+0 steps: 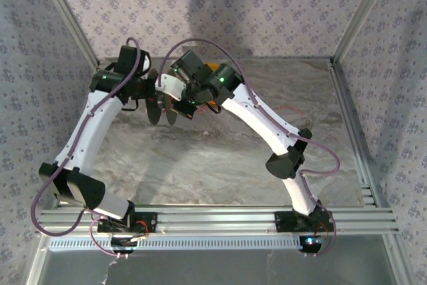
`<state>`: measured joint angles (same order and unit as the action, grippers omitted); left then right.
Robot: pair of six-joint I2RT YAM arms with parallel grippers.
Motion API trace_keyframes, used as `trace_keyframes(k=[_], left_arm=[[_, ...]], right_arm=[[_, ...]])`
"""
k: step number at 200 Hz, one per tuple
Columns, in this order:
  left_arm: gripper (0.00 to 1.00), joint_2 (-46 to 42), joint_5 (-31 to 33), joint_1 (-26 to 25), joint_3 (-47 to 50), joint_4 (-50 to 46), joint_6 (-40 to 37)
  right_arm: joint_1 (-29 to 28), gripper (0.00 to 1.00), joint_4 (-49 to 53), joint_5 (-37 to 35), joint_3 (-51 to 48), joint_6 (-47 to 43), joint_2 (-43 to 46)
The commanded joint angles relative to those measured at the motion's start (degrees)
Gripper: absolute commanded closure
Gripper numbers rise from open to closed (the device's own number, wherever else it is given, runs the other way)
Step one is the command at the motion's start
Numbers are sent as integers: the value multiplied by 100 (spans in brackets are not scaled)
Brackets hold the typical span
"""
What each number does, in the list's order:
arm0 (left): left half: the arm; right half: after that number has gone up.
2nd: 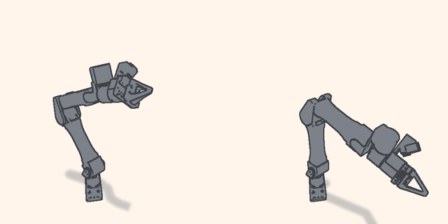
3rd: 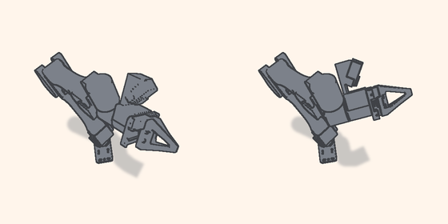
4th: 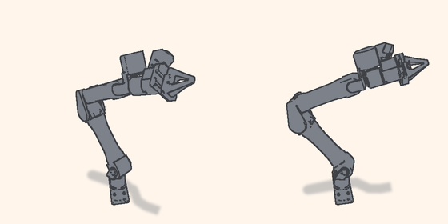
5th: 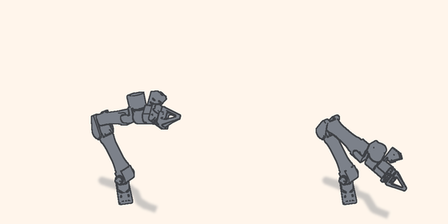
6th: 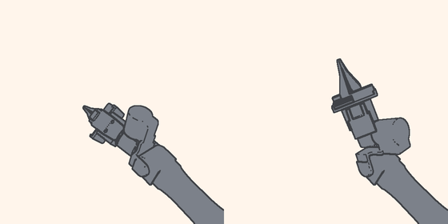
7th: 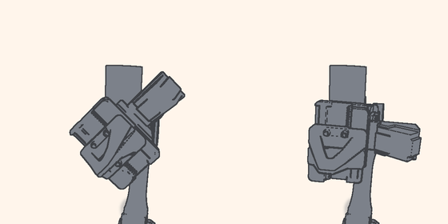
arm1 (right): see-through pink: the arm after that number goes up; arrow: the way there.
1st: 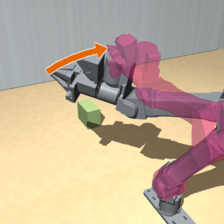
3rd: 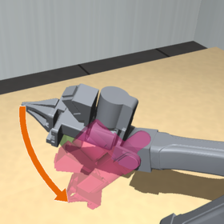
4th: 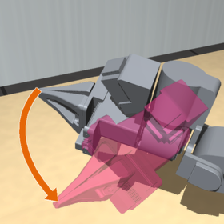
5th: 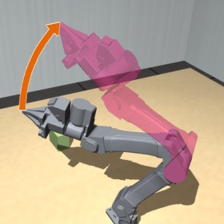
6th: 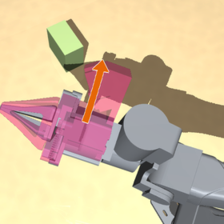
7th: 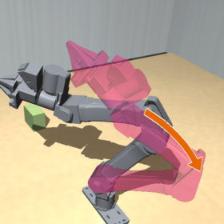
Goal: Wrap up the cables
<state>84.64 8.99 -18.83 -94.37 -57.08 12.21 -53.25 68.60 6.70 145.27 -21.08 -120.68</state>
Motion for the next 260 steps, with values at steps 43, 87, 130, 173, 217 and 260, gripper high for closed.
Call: trace_keyframes(k=[43,87,130,173,217,260], left_arm=[[100,2,256,-537,504,-451,-953],[100,-18,141,-672,902,-444,-1174],[100,-26,65,-683,797,-443,-1281],[100,-139,-86,-683,616,-529,-1552],[100,-225,103,-651,444,-673,-1630],[100,-346,-143,-519,112,-721,-1641]], right_arm=[[418,100,-776,-338,525,-159,-242],[825,100,-926,-248,537,-192,-436],[1207,97,-1045,-124,507,-172,-587],[1586,84,-1183,52,129,-123,-553],[1883,66,-1421,357,-512,-92,-313],[2076,58,-1918,574,-1676,-107,224]])
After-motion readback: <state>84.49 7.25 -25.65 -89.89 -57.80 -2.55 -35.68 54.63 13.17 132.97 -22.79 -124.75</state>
